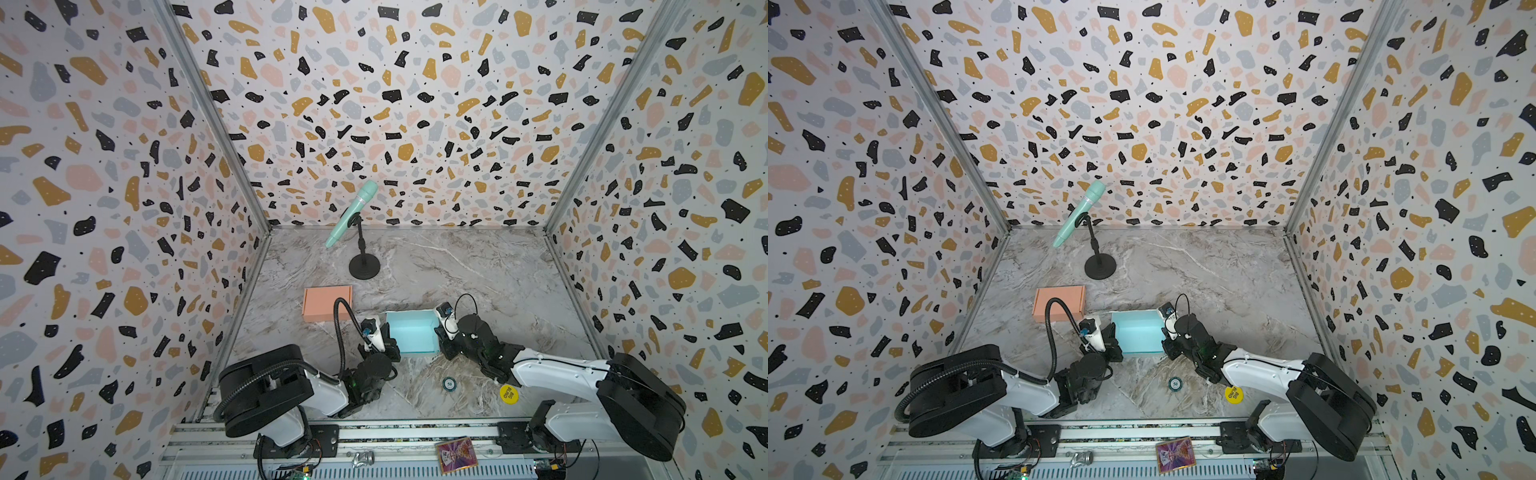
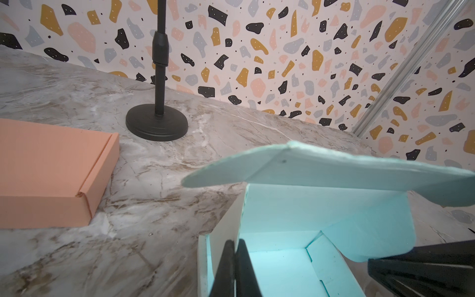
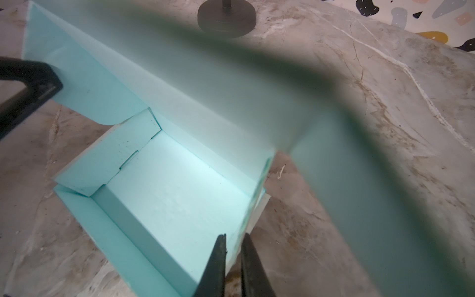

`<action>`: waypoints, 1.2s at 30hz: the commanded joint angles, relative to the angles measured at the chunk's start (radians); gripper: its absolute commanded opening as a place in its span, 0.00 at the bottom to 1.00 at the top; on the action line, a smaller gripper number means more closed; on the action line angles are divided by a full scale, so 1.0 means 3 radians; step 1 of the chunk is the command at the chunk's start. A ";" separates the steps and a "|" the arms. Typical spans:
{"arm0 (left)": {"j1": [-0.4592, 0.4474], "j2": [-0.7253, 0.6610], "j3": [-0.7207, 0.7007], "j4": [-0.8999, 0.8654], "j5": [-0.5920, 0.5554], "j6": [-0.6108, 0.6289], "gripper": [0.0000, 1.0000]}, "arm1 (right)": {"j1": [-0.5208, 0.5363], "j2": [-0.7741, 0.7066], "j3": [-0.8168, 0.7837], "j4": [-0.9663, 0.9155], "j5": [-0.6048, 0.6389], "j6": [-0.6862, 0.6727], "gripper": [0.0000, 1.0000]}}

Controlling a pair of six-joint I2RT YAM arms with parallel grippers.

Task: Assemble paper box
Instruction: Fold the lid at the center of the table.

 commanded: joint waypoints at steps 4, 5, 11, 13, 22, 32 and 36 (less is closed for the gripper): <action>-0.0140 0.0121 -0.0133 0.0128 -0.0156 -0.0052 0.00 | 0.0034 -0.0279 -0.0289 0.0275 -0.0139 0.0022 0.14; -0.0155 0.0124 -0.0142 0.0123 -0.0190 -0.0052 0.00 | 0.0035 -0.0338 -0.0354 0.0340 -0.0160 0.0027 0.14; -0.0195 0.0131 -0.0118 0.0053 -0.0245 -0.0004 0.00 | 0.0031 -0.0780 -0.0629 0.0437 -0.0197 0.0160 0.14; -0.0200 0.0137 -0.0095 0.0022 -0.0246 0.0019 0.00 | -0.0054 -0.1063 -0.0745 0.0455 -0.0217 0.0310 0.15; -0.0203 0.0088 0.0062 -0.0166 -0.0181 0.0095 0.00 | -0.1762 -0.1124 -0.0664 0.0445 -0.1569 0.0915 0.17; -0.0202 0.0096 0.0171 -0.0250 -0.0057 0.0018 0.00 | -0.1738 -0.0066 -0.0158 0.0756 -0.1770 0.0645 0.16; -0.0203 0.0110 0.0208 -0.0264 -0.0042 -0.0006 0.00 | -0.1638 0.0053 -0.0082 0.0805 -0.1763 0.0571 0.15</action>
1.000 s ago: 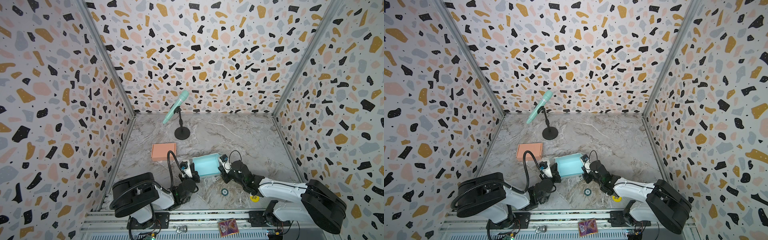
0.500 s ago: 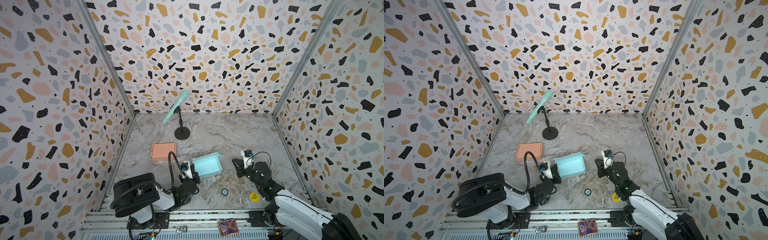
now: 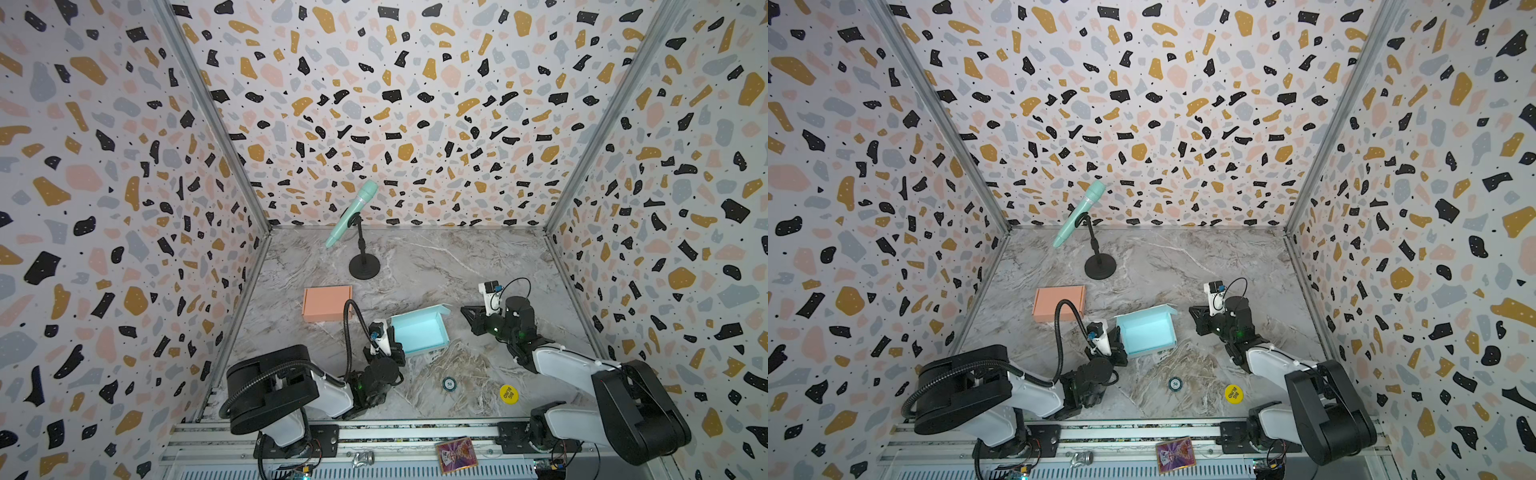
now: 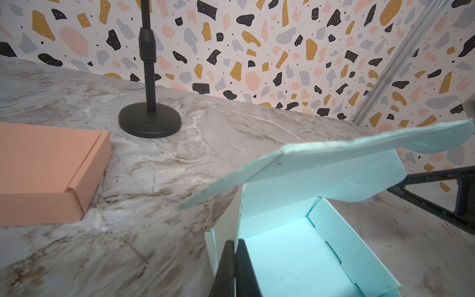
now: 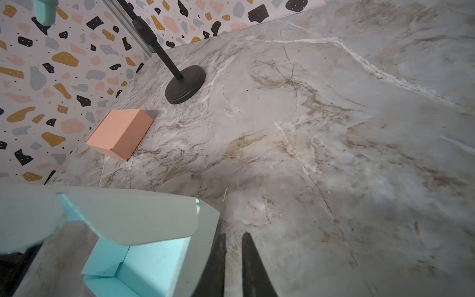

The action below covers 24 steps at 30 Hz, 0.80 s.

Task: Assemble paper box
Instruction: Fold the lid at the center of the table.

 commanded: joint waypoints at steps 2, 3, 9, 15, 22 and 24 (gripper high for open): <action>-0.0030 0.0018 0.0095 -0.0128 0.0108 -0.0084 0.00 | 0.0222 0.0017 0.0162 0.0115 -0.0002 -0.0164 0.15; -0.0029 0.0015 0.0093 -0.0120 0.0109 -0.0108 0.00 | 0.0288 0.0019 0.0186 0.0100 0.0030 -0.0191 0.15; -0.0018 -0.0094 0.0094 -0.0186 0.0134 -0.0196 0.00 | 0.0556 0.0020 0.0221 0.0112 0.0146 -0.0237 0.14; 0.0013 -0.0154 0.0126 -0.0291 0.0127 -0.0206 0.00 | 0.0695 -0.0015 0.0144 0.0117 0.0227 -0.0223 0.13; 0.0017 -0.0122 0.0187 -0.0359 0.0129 -0.0123 0.00 | 0.0893 -0.0153 0.0012 0.0035 0.0506 -0.0121 0.12; 0.0019 -0.0115 0.0186 -0.0328 0.0132 -0.0117 0.00 | 0.0894 -0.0266 -0.0102 0.0053 0.0593 -0.0034 0.13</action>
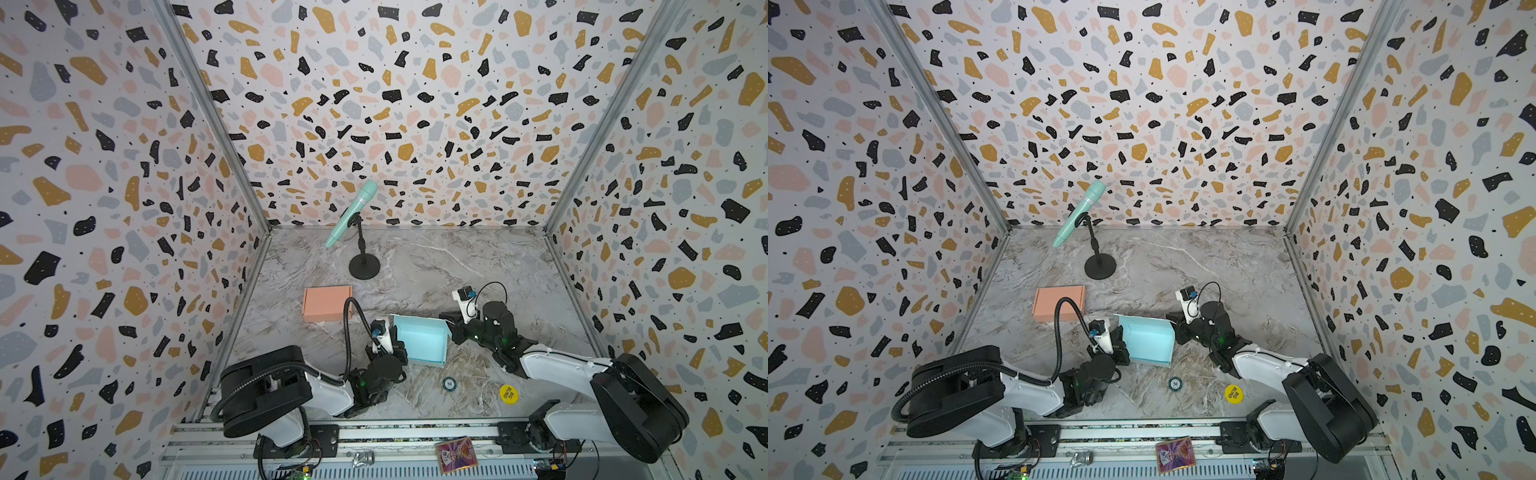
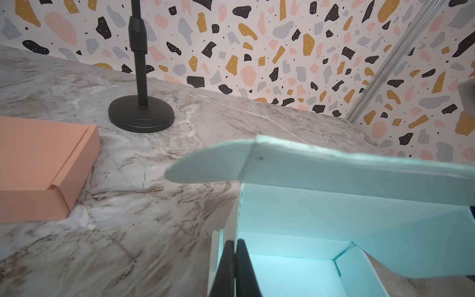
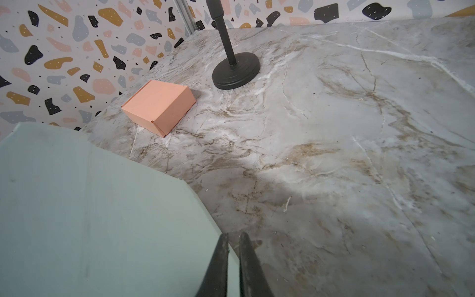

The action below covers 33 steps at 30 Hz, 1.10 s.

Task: Assemble paper box
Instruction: Fold the lid at the center of the table.

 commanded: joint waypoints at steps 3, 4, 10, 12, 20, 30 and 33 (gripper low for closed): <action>0.0007 0.0012 0.0071 0.0029 0.0039 0.0050 0.00 | 0.0015 -0.0352 -0.0226 -0.0096 0.0260 0.0212 0.13; 0.0006 0.0018 0.0071 0.0029 0.0040 0.0058 0.00 | -0.0010 -0.0410 -0.0278 -0.0115 0.0264 0.0251 0.13; 0.0006 -0.0002 0.0056 0.0033 0.0051 0.0076 0.00 | -0.0173 -0.0689 -0.0494 -0.0056 0.0080 0.0415 0.14; 0.0006 0.0006 0.0048 0.0037 0.0049 0.0078 0.00 | -0.0174 -0.0677 -0.0471 -0.0066 -0.0001 0.0372 0.14; -0.0005 0.0024 0.0059 0.0039 0.0080 0.0094 0.00 | -0.0125 -0.0545 -0.0424 0.0045 -0.0146 0.0308 0.14; -0.0051 0.0090 0.0111 0.0059 0.0071 0.0063 0.00 | 0.0026 -0.0372 -0.0377 0.0149 -0.0108 0.0305 0.13; -0.0071 0.0161 0.0090 0.0144 0.0065 0.0053 0.00 | 0.0024 -0.0357 -0.0407 0.0148 -0.0053 0.0282 0.13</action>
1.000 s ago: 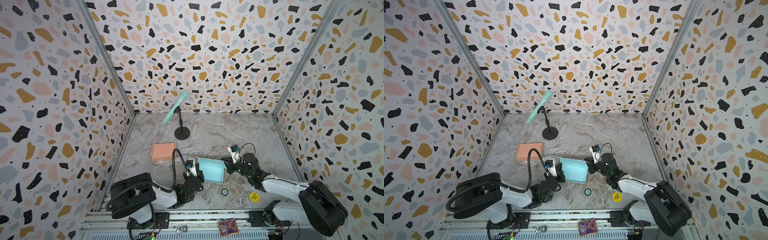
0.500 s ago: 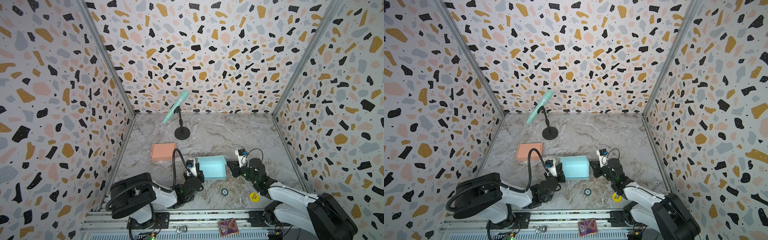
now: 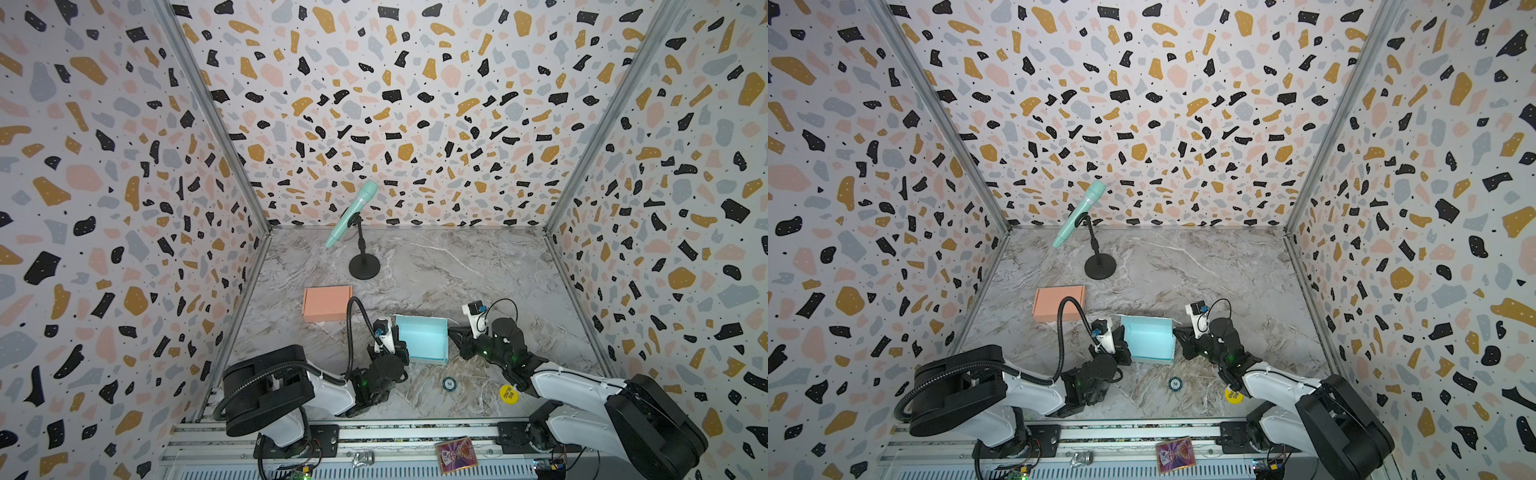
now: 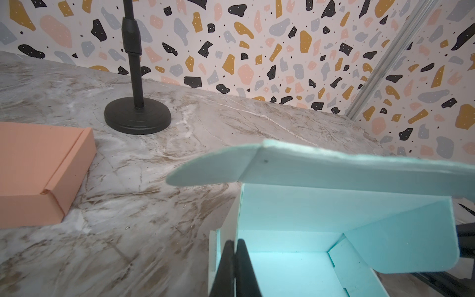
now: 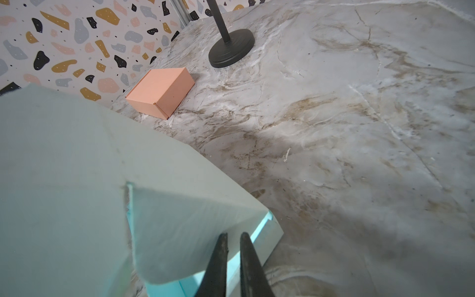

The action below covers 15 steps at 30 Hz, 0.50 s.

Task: Assemble paper box
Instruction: Fold the lid at the center of the table.

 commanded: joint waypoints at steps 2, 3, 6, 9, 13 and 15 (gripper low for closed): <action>-0.0056 0.0152 -0.0010 0.0254 0.0041 -0.0016 0.00 | 0.0039 -0.0004 0.0057 0.0076 0.0036 -0.0038 0.13; -0.0061 0.0194 -0.0055 0.0359 0.0046 -0.0017 0.00 | 0.0038 -0.0005 0.0043 0.0075 0.0046 -0.0046 0.13; -0.0074 0.0300 -0.0148 0.0578 0.0062 -0.0016 0.00 | 0.0038 0.0010 0.0017 0.0070 0.0060 -0.0061 0.13; -0.0092 0.0387 -0.0175 0.0675 0.0057 -0.0007 0.00 | 0.0040 0.0009 -0.0005 0.0099 0.0066 -0.0060 0.13; -0.0121 0.0465 -0.0190 0.0728 0.0038 0.0011 0.00 | 0.0038 0.0016 -0.0042 0.0154 0.0069 -0.0068 0.13; -0.0146 0.0480 -0.0195 0.0719 -0.0005 0.0035 0.00 | 0.0037 0.0015 -0.0059 0.0172 0.0073 -0.0079 0.13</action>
